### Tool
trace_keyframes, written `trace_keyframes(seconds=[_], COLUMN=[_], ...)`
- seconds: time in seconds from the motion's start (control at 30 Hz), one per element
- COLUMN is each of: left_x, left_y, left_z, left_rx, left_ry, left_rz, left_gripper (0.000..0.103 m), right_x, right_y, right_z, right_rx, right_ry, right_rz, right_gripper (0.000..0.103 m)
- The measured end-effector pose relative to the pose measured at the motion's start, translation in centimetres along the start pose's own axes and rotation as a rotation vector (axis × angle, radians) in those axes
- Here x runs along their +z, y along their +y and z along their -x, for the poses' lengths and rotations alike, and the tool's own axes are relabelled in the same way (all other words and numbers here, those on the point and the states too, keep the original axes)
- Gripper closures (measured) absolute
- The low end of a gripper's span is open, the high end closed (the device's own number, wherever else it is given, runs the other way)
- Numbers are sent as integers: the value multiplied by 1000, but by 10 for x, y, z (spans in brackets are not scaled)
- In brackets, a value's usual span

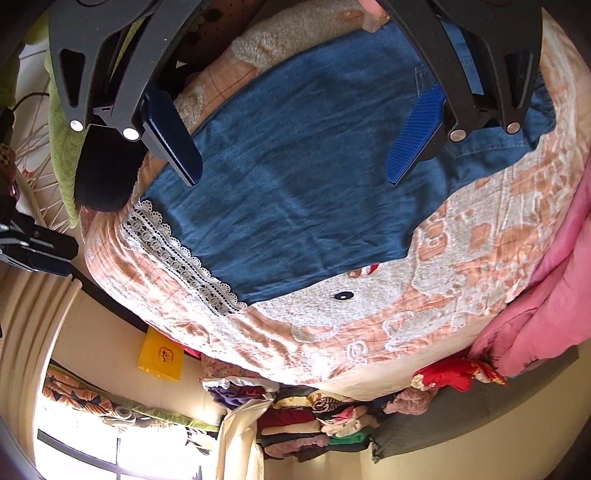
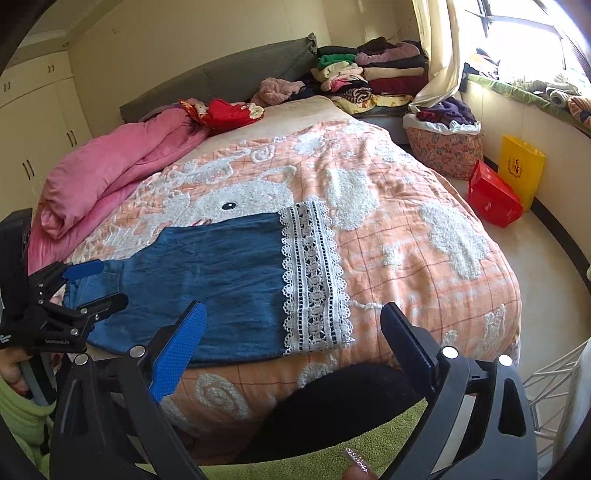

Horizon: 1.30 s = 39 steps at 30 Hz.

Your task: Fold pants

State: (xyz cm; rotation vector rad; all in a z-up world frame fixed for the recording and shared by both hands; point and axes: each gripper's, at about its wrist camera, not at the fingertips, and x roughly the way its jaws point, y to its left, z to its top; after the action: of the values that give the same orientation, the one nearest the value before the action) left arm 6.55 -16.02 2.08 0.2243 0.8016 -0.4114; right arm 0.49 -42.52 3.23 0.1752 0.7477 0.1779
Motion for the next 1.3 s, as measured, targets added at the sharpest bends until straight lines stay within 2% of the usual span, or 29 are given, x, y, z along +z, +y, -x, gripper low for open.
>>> trace_keyframes(seconds=[0.33, 0.57, 0.87, 1.03, 1.2, 1.3], left_x=[27, 55, 93, 110, 117, 119], left_y=[-12, -22, -27, -27, -27, -29], left_z=[-23, -49, -109, -142, -176, -196], left_rx=[-16, -58, -119, -141, -177, -186], left_ry=[1, 5, 80, 92, 152, 172], left_rz=[-45, -77, -90, -89, -114, -136], left_gripper=[10, 10, 10, 10, 10, 10], right_x=[-6, -12, -15, -10, -7, -13], right_y=[-9, -15, -29, -33, -31, -32], right_z=[-19, -38, -72, -85, -102, -119], right_rx=[7, 19, 50, 48, 19, 30], right_ry=[37, 74, 140, 155, 203, 247], right_rz=[-27, -62, -128, -135, -118, -142], right_gripper=[8, 8, 8, 8, 9, 8])
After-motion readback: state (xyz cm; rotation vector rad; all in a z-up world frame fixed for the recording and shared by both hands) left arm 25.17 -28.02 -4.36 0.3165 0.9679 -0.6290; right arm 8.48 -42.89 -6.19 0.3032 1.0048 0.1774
